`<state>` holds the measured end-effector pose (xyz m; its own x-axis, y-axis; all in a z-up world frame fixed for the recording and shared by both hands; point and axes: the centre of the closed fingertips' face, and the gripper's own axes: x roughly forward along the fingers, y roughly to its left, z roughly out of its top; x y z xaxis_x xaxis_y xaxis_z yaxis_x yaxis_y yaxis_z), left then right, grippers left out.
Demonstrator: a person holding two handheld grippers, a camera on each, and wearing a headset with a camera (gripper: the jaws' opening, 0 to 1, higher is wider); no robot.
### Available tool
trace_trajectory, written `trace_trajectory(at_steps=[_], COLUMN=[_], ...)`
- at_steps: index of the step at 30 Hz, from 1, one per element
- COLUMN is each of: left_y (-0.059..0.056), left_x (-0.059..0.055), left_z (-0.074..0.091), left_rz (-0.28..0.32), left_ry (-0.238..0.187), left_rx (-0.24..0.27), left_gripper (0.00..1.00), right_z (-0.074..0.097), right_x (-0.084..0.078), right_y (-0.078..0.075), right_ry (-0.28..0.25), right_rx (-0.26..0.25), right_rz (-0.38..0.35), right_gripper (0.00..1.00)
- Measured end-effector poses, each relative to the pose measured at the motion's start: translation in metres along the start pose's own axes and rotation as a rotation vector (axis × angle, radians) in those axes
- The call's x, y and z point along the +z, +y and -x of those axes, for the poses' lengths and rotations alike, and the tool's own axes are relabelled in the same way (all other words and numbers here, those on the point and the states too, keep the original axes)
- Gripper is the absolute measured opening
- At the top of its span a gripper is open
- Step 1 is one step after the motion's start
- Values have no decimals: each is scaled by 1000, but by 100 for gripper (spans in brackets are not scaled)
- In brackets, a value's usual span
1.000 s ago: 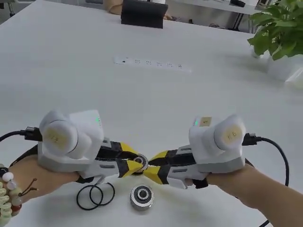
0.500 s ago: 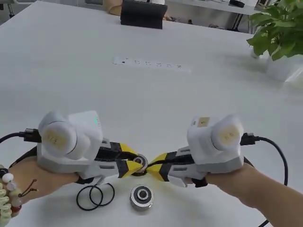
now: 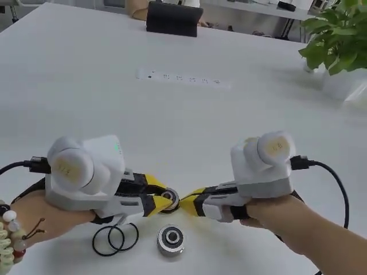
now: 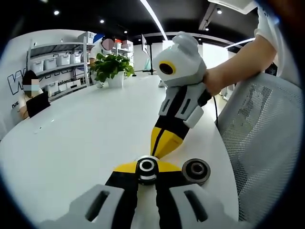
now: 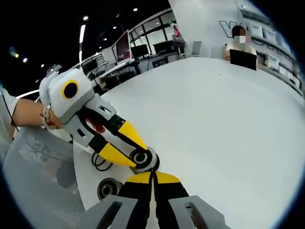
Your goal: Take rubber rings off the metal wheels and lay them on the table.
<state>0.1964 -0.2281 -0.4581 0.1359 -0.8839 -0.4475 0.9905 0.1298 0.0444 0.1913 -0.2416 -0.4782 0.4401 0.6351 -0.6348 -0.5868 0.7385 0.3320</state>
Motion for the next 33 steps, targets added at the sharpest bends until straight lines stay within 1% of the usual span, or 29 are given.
trace_trajectory(at_steps=[1,2,4,6,8,13,16,19,21,24,33], left_y=[0,0,0,0,0,0,-1,-1,-1,-1,0], left_x=[0,0,0,0,0,0,0,0,0,0,0], left_z=[0,0,0,0,0,0,0,0,0,0,0], left_rz=[0,0,0,0,-2,-9,-30,-34,-29,-26,-20], left_ry=[0,0,-1,0,2,1,10,14,14,19,20], left_rx=[0,0,0,0,1,-3,-7,-7,-5,1,4], left_gripper=[8,8,8,8,8,8,8,8,8,7,8], right_z=[0,1,3,3,3,5,5,5,6,5,6], right_x=[1,4,7,7,10,10,10,11,12,14,20], right_y=[-1,-3,-2,-3,-2,3,4,6,8,12,17], right_ry=[-9,-30,-44,-44,-64,-60,-59,-60,-64,-62,-71], right_rx=[1,-2,11,11,18,52,50,52,57,51,67], right_rz=[-24,-65,-136,-176,-207,-252,-250,-249,-258,-233,-213], right_gripper=[0,0,0,0,0,0,0,0,0,0,0])
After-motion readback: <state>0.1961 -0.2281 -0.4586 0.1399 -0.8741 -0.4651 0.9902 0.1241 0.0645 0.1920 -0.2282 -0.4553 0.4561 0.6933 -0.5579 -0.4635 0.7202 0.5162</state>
